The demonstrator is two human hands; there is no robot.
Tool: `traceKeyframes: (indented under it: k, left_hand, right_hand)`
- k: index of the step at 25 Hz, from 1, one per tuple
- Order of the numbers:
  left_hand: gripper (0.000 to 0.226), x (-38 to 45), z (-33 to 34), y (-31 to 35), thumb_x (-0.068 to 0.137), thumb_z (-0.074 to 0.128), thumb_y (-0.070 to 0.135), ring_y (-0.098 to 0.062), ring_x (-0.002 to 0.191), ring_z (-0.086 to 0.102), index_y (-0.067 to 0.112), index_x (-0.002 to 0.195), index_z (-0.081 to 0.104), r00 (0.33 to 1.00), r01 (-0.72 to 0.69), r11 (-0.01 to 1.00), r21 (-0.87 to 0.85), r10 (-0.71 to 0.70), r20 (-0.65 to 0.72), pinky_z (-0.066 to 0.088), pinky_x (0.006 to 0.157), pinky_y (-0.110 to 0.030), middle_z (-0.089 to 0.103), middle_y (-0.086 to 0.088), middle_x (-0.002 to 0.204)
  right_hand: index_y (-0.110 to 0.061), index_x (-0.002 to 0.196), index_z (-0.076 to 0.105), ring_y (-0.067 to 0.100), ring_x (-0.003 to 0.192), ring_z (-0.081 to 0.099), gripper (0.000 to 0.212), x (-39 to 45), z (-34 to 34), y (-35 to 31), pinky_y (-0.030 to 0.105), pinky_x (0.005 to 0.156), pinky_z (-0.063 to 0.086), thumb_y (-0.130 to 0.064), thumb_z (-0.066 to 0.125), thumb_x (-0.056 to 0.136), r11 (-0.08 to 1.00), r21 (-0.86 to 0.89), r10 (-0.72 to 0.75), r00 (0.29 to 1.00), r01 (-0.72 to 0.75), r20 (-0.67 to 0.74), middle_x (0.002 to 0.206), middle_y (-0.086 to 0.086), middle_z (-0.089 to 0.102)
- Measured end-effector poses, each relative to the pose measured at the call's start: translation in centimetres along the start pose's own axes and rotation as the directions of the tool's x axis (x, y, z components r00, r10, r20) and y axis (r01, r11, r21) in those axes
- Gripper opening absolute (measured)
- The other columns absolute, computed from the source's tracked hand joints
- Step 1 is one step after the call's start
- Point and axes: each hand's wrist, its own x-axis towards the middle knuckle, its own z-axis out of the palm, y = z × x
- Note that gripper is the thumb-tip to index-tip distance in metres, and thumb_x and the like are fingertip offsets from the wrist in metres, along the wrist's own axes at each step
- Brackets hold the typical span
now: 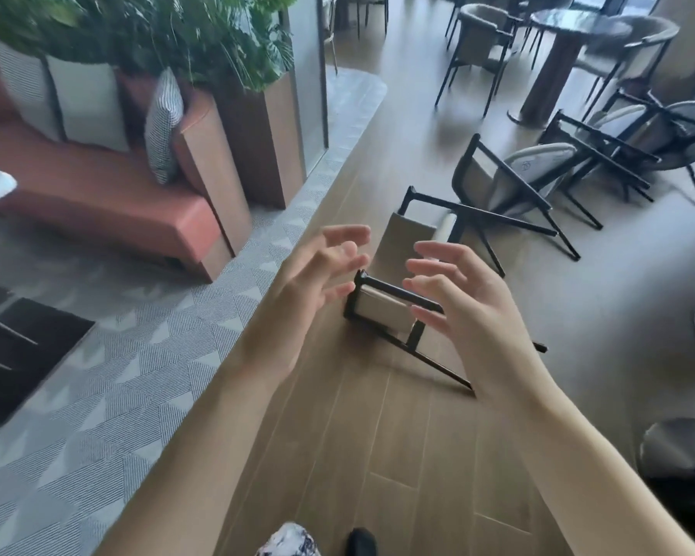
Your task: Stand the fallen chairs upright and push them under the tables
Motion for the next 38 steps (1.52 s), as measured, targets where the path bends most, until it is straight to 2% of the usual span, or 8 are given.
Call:
traceKeyframes:
  k: [6,12,19,21,24,27,34,38]
  left_hand:
    - [0.029,9.5,-6.2,-1.4,0.075,0.06,0.054,-0.012,0.118,0.067,0.041,0.097,0.075,0.999,0.029,0.999,-0.036,-0.03,-0.033,0.047,0.099,-0.037,0.072,0.009,0.124]
    - [0.027,21.1,-15.8,-2.0,0.076,0.059,0.053,-0.014,0.118,0.068,0.041,0.093,0.076,0.996,0.044,0.999,0.003,-0.045,0.076,0.048,0.101,-0.039,0.073,0.006,0.123]
    - [0.026,36.6,-25.3,-1.5,0.082,0.058,0.046,-0.018,0.113,0.071,0.031,0.096,0.073,0.97,0.095,0.995,0.027,-0.099,0.221,0.049,0.104,-0.047,0.076,0.003,0.118]
    - [0.024,40.7,-25.8,-1.5,0.087,0.054,0.04,-0.019,0.112,0.071,0.029,0.096,0.072,0.958,0.121,0.992,0.025,-0.123,0.259,0.049,0.106,-0.05,0.076,0.002,0.117]
    - [0.022,46.7,-25.6,-2.2,0.088,0.053,0.038,-0.018,0.109,0.072,0.028,0.095,0.072,0.931,0.138,0.989,0.06,-0.15,0.333,0.05,0.107,-0.05,0.077,0.002,0.114]
    - [0.02,52.5,-24.7,-3.0,0.087,0.055,0.036,-0.017,0.108,0.073,0.029,0.092,0.073,0.909,0.145,0.986,0.077,-0.164,0.383,0.049,0.107,-0.051,0.078,0.002,0.109]
    - [0.017,69.4,-19.3,-4.2,0.086,0.058,0.035,-0.013,0.106,0.073,0.03,0.087,0.074,0.825,0.155,0.978,0.136,-0.204,0.528,0.052,0.1,-0.043,0.079,0.004,0.107]
    - [0.019,76.9,-15.2,-5.1,0.086,0.057,0.034,-0.01,0.099,0.074,0.035,0.081,0.076,0.777,0.169,0.976,0.134,-0.216,0.592,0.051,0.093,-0.037,0.079,0.008,0.1]
  right_hand:
    - [-0.03,0.11,0.069,0.009,0.105,0.069,0.025,11.0,5.3,0.1,0.043,0.095,0.057,-0.014,0.062,0.092,1.0,0.01,0.019,1.0,-0.019,-0.011,0.104,-0.011,0.074]
    - [-0.026,0.11,0.07,0.011,0.105,0.069,0.025,22.8,14.0,0.2,0.041,0.094,0.058,-0.01,0.061,0.092,0.999,0.043,0.032,0.997,-0.028,-0.075,0.1,-0.01,0.075]
    - [-0.026,0.108,0.068,0.006,0.098,0.07,0.026,35.8,22.2,-0.6,0.028,0.084,0.06,-0.007,0.056,0.095,0.996,0.093,0.034,0.978,-0.015,-0.205,0.088,-0.025,0.072]
    - [-0.025,0.109,0.068,0.004,0.097,0.07,0.025,38.6,23.1,-0.9,0.026,0.082,0.06,-0.007,0.056,0.095,0.995,0.096,0.038,0.97,-0.015,-0.24,0.088,-0.024,0.072]
    - [-0.024,0.111,0.067,0.004,0.097,0.07,0.025,44.1,23.2,-0.9,0.025,0.08,0.058,-0.008,0.056,0.095,0.99,0.141,0.049,0.951,-0.005,-0.306,0.096,-0.013,0.075]
    - [-0.025,0.112,0.067,0.007,0.103,0.069,0.026,49.4,22.6,-0.8,0.028,0.084,0.058,-0.009,0.058,0.093,0.984,0.176,0.057,0.934,0.007,-0.352,0.101,-0.008,0.075]
    - [-0.02,0.112,0.065,0.014,0.101,0.07,0.023,64.0,17.1,-1.3,0.033,0.086,0.056,-0.008,0.055,0.095,0.953,0.299,0.114,0.849,0.054,-0.516,0.106,0.001,0.074]
    - [-0.02,0.113,0.064,0.02,0.106,0.069,0.022,69.6,13.2,-1.5,0.035,0.088,0.056,-0.011,0.058,0.093,0.95,0.302,0.125,0.793,0.078,-0.597,0.11,0.004,0.073]
